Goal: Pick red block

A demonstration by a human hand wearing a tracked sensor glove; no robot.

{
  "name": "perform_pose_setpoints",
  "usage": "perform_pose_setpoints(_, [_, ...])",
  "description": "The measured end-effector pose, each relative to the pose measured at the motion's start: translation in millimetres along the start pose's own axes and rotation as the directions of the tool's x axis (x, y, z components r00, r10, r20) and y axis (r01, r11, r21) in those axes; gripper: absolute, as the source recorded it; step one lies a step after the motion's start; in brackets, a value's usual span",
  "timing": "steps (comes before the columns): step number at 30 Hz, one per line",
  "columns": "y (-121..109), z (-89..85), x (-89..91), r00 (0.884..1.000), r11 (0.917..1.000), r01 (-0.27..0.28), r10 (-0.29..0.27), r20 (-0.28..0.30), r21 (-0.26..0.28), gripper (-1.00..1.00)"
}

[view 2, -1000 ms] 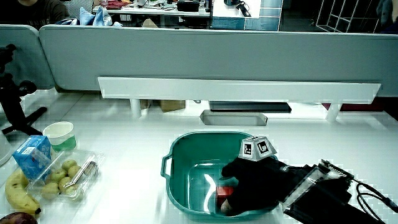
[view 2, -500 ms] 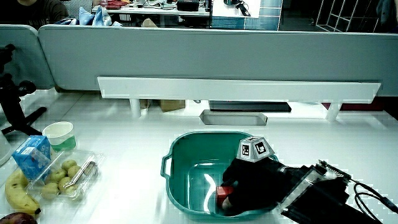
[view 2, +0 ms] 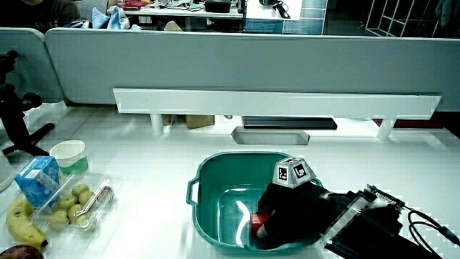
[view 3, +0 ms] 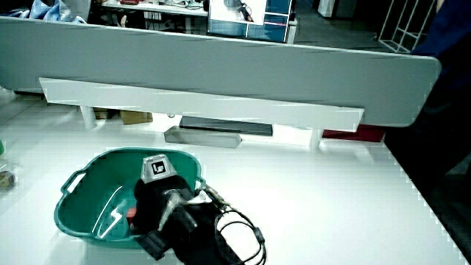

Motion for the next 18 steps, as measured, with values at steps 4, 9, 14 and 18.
perform_pose_setpoints(4, [-2, 1.7, 1.0, 1.000, 0.9999, -0.014, 0.014, -0.016, 0.002, 1.00])
perform_pose_setpoints(9, [-6, 6.9, 1.7, 1.000, 0.9995, -0.023, 0.024, -0.020, 0.021, 1.00])
perform_pose_setpoints(14, [-14, 13.7, 2.4, 0.999, 0.9976, -0.034, 0.036, -0.029, 0.061, 1.00])
perform_pose_setpoints(18, [-22, 19.6, 1.7, 0.999, 0.9962, -0.044, 0.046, -0.023, 0.075, 1.00])
